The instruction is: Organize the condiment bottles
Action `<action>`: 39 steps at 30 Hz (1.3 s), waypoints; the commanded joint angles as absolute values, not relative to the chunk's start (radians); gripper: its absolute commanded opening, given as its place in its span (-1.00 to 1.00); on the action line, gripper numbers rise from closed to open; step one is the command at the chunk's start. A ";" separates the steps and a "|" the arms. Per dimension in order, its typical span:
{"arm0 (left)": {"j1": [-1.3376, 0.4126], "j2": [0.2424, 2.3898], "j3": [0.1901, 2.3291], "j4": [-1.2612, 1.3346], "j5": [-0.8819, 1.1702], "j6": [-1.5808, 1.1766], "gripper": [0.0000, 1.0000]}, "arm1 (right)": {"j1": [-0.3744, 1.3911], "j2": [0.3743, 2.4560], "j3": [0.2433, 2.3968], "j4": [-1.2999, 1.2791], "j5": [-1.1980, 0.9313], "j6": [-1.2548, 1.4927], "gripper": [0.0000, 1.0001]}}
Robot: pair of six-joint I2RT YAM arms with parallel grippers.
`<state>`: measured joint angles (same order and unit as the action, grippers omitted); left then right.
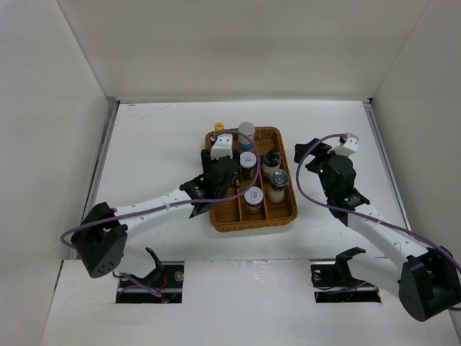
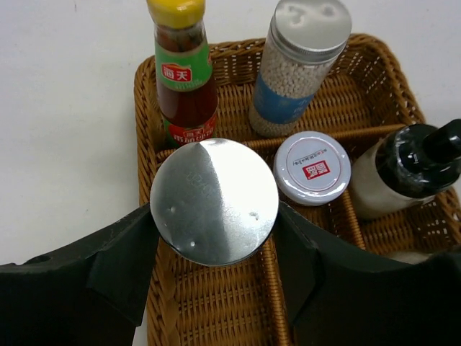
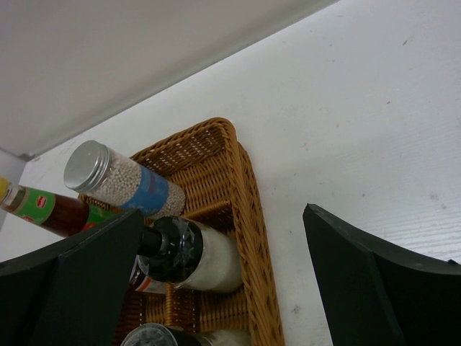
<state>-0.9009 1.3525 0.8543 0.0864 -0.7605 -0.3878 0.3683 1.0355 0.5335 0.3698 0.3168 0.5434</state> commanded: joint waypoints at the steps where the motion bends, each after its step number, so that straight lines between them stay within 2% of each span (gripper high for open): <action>1: -0.889 1.370 0.919 0.258 -0.795 -0.373 -0.29 | 0.380 1.023 0.574 0.422 0.316 0.528 1.00; 7: -0.860 1.448 0.891 0.304 -0.781 -0.380 -0.27 | 0.380 1.031 0.575 0.422 0.318 0.526 1.00; 12: -0.848 1.476 0.865 0.304 -0.799 -0.387 -0.07 | 0.380 1.028 0.574 0.422 0.321 0.525 1.00; 14: -0.841 1.474 0.862 0.299 -0.811 -0.387 0.08 | 0.380 1.026 0.574 0.422 0.321 0.525 1.00; 17: -0.844 1.437 0.853 0.304 -0.813 -0.387 0.40 | 0.380 1.035 0.575 0.422 0.322 0.525 1.00; 20: -0.851 1.385 0.848 0.304 -0.813 -0.385 0.75 | 0.383 1.031 0.575 0.422 0.327 0.523 1.00; 21: -0.854 1.362 0.848 0.299 -0.811 -0.384 0.97 | 0.383 1.029 0.574 0.422 0.333 0.523 1.00; 28: -0.857 1.137 0.792 0.296 -0.813 -0.359 1.00 | 0.383 1.031 0.569 0.422 0.373 0.518 1.00; 32: -0.806 0.981 0.665 0.294 -0.848 -0.374 1.00 | 0.384 1.043 0.571 0.420 0.382 0.518 1.00; 35: -0.710 0.898 0.536 0.285 -0.792 -0.438 1.00 | 0.384 1.042 0.565 0.422 0.420 0.525 1.00; 39: -0.529 0.838 0.407 0.126 -0.628 -0.639 1.00 | 0.386 1.048 0.563 0.416 0.477 0.526 1.00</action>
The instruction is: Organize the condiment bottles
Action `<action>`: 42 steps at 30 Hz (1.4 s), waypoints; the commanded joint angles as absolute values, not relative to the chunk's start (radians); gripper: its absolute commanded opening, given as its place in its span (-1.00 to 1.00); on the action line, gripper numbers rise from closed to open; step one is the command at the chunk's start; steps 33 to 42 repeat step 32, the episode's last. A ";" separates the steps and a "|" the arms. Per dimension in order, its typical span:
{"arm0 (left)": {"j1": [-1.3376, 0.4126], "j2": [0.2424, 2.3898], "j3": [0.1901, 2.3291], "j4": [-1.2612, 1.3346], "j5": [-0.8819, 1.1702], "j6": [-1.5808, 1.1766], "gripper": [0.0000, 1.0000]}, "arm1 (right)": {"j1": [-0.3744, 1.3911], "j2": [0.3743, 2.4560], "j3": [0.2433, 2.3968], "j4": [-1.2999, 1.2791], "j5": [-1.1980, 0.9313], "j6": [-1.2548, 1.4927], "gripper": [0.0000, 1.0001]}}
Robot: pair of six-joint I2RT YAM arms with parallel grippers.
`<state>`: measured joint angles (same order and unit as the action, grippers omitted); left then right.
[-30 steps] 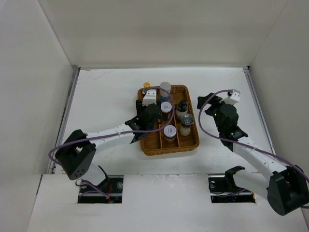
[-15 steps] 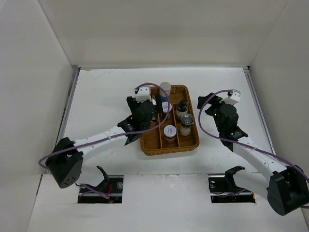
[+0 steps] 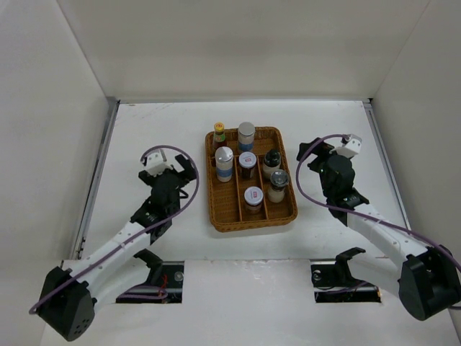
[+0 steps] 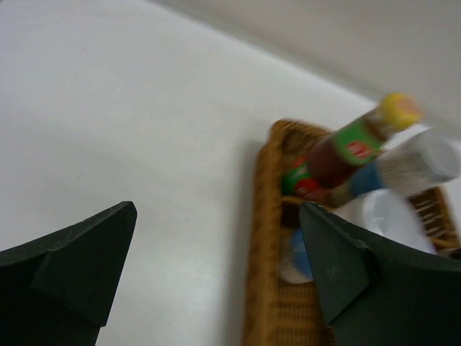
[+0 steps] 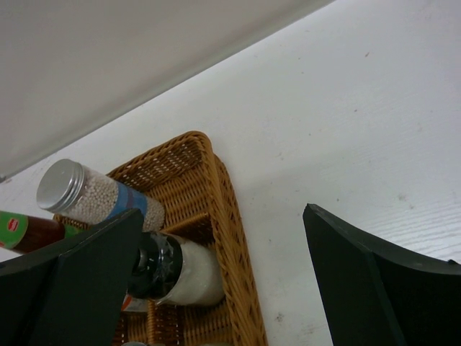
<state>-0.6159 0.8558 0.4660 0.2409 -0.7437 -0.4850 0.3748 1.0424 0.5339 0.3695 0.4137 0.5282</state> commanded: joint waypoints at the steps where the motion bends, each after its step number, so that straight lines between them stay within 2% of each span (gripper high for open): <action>1: -0.480 0.838 0.388 0.088 -0.600 -0.682 1.00 | 0.386 1.046 0.560 0.416 0.486 0.529 1.00; 6: -0.380 0.839 0.365 0.000 -0.523 -0.749 1.00 | 0.386 1.060 0.555 0.416 0.529 0.538 1.00; 28: -0.510 0.943 0.445 0.081 -0.548 -0.742 1.00 | 0.386 1.105 0.575 0.414 0.503 0.532 1.00; 42: -0.518 0.962 0.472 0.071 -0.555 -0.733 1.00 | 0.386 1.100 0.571 0.414 0.500 0.534 1.00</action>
